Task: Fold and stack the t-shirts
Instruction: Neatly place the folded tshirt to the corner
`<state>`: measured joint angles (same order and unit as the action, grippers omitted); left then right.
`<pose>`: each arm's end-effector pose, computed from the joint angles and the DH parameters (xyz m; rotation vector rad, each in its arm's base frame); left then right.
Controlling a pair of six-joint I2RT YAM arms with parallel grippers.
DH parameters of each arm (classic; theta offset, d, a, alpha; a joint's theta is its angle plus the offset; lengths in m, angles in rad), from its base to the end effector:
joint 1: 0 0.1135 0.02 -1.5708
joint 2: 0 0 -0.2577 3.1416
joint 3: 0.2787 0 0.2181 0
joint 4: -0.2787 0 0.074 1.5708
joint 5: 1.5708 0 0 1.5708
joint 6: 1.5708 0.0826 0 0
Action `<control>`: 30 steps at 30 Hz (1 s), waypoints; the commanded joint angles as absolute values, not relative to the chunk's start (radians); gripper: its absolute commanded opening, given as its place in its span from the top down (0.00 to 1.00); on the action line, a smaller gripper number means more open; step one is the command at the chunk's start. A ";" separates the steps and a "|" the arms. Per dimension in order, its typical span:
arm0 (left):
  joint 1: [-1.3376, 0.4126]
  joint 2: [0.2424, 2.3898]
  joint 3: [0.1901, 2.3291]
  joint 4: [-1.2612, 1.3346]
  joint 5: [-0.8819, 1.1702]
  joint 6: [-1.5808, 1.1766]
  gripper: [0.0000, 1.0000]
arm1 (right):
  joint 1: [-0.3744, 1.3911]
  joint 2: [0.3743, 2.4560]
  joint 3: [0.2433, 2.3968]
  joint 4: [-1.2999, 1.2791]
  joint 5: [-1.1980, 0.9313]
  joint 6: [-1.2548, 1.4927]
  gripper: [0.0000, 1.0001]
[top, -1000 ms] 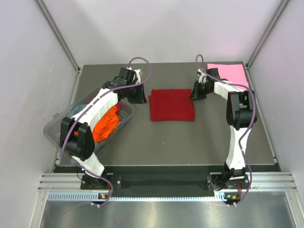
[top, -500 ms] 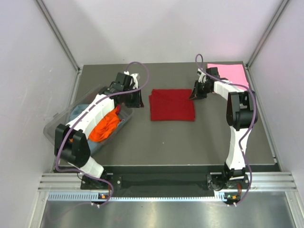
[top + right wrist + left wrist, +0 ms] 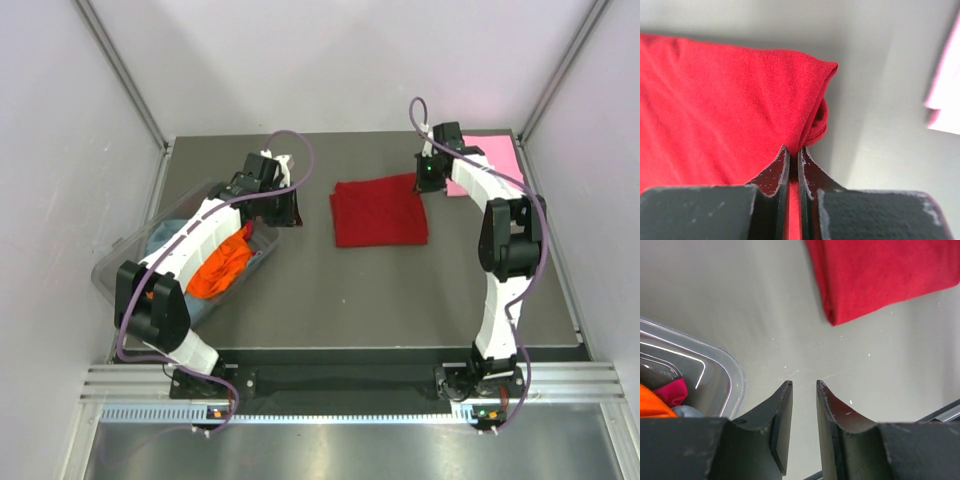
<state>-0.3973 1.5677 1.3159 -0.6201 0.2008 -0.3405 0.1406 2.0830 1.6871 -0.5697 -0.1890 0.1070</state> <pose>0.3043 -0.1456 0.2585 0.1629 2.4981 -0.5638 0.4445 0.0786 0.1850 -0.1180 2.5422 0.3373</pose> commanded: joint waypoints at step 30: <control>-0.402 1.523 1.307 -0.575 0.166 -0.318 0.69 | 0.061 2.255 2.362 -0.701 0.256 -0.195 1.00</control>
